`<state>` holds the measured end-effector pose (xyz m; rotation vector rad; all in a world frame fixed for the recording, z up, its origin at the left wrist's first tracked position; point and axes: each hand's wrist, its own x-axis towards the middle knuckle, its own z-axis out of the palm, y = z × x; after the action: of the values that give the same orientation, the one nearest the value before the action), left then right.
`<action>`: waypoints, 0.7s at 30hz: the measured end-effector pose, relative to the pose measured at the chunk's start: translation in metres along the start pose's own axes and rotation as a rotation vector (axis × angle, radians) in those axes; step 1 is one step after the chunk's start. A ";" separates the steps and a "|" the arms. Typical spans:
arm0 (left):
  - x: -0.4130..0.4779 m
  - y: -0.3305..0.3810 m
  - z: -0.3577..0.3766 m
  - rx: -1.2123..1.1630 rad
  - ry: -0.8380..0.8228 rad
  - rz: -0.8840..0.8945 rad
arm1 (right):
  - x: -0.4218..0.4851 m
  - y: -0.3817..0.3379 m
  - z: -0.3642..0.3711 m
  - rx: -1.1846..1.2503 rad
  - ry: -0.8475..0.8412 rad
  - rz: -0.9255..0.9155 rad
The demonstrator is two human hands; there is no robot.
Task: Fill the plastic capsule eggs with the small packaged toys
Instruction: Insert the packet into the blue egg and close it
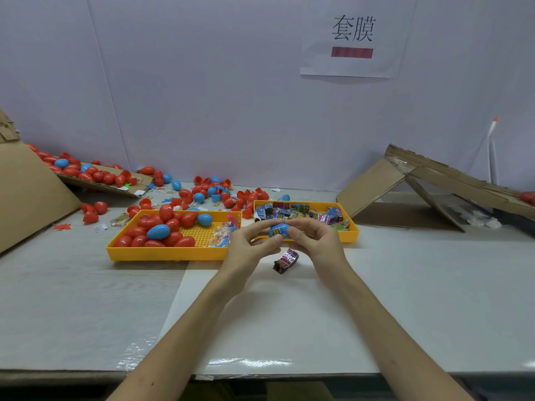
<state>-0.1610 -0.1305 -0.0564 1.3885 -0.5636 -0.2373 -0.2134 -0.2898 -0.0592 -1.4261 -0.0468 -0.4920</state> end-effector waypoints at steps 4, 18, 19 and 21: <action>0.000 0.000 0.000 0.021 -0.015 0.022 | 0.000 0.000 -0.001 -0.015 0.002 0.000; 0.002 -0.003 0.002 -0.045 0.001 0.010 | 0.000 0.001 -0.001 0.043 0.000 -0.003; 0.002 -0.002 0.001 -0.073 0.003 0.002 | 0.000 0.002 0.000 0.050 0.011 0.000; 0.002 -0.001 0.000 -0.148 0.004 -0.018 | 0.001 0.002 0.000 0.078 0.033 0.010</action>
<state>-0.1594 -0.1312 -0.0565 1.2507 -0.5199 -0.2854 -0.2120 -0.2903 -0.0609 -1.3407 -0.0319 -0.5005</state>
